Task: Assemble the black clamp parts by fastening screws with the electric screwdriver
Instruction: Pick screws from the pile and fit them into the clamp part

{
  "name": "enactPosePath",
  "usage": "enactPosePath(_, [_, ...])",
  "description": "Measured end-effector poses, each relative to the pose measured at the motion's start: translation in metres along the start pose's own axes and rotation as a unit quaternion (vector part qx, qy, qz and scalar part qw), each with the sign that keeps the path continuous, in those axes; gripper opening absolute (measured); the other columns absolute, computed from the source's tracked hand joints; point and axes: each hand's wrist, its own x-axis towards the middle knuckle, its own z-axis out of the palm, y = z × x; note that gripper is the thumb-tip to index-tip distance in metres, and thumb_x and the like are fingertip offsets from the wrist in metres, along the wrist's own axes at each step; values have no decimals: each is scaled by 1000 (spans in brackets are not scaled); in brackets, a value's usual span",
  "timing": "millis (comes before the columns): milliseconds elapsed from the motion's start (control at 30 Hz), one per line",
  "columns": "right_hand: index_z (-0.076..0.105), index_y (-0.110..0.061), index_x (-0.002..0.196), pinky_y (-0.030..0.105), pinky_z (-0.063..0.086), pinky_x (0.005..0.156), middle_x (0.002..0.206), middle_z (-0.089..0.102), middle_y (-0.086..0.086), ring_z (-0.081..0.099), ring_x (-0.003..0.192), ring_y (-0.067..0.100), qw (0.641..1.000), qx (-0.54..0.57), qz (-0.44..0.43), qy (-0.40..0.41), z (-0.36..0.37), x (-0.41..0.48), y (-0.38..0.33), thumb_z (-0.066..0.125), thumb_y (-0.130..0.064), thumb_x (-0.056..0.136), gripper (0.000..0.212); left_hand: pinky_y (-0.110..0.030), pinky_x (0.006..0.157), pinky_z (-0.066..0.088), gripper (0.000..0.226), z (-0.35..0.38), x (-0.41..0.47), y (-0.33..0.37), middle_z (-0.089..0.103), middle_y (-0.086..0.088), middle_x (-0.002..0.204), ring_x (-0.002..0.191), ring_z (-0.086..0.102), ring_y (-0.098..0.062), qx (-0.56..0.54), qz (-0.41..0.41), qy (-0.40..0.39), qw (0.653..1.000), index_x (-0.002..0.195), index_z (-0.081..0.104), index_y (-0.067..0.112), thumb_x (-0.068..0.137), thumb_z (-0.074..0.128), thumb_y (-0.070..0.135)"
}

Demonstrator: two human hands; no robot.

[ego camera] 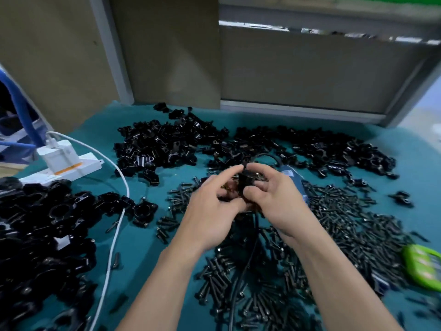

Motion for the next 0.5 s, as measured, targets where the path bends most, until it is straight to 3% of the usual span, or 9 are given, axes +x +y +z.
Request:
enactPosePath(67, [63, -26, 120, 45, 60, 85, 92, 77, 7, 74, 83, 23, 999, 44, 13, 0, -9, -12, 6, 71, -3, 94, 35, -32, 87, 55, 52, 8, -4, -5, 63, 23, 106, 90, 65, -4, 6, 33, 10, 999, 125, 60, 66, 83, 67, 37])
enactPosePath(133, [61, -16, 103, 46, 58, 80, 82, 74, 7, 69, 73, 22, 998, 50, 19, 26, -14, -19, 13, 74, -3, 91, 22, -30, 86, 55, 48, 17, -7, -8, 60, 23, 109, 95, 65, -4, 3, 68, 13, 998, 124, 66, 58, 91, 68, 23])
enactPosePath(200, [61, -8, 98, 39, 55, 67, 71, 69, 7, 61, 65, 19, 995, 99, 26, 8, -16, -25, 19, 69, 4, 92, 15, -27, 95, 53, 43, 26, -8, -10, 59, 26, 122, 114, 62, 2, -31, 75, -6, 997, 117, 73, 50, 88, 68, 18])
enactPosePath(267, [67, 1, 106, 26, 51, 58, 69, 67, 9, 59, 61, 16, 984, 168, 31, -39, -19, -30, 23, 63, 7, 95, 13, -28, 96, 53, 36, 30, -6, -12, 62, 22, 132, 120, 62, -1, -99, 51, -45, 993, 112, 78, 38, 82, 68, 21])
enactPosePath(333, [72, 1, 107, 22, 48, 53, 70, 65, 8, 59, 61, 13, 977, 197, 31, -72, -23, -34, 24, 60, 3, 99, 15, -28, 85, 56, 33, 29, -4, -15, 74, 5, 117, 97, 72, -13, -150, 46, -109, 982, 117, 76, 28, 86, 70, 24])
enactPosePath(400, [74, 0, 110, 21, 46, 50, 69, 65, 5, 58, 60, 12, 976, 199, 29, -87, -23, -35, 24, 59, -1, 101, 18, -28, 80, 56, 30, 23, -4, -17, 74, -14, 94, 78, 70, -19, -150, 67, -156, 974, 123, 75, 26, 95, 65, 31])
enactPosePath(500, [75, -1, 115, 21, 50, 52, 76, 66, 9, 59, 61, 12, 978, 173, 50, -105, -19, -37, 22, 58, -5, 103, 21, -28, 76, 56, 30, 24, -1, -21, 71, -13, 81, 74, 70, -19, -101, 60, -155, 981, 120, 76, 32, 98, 61, 45])
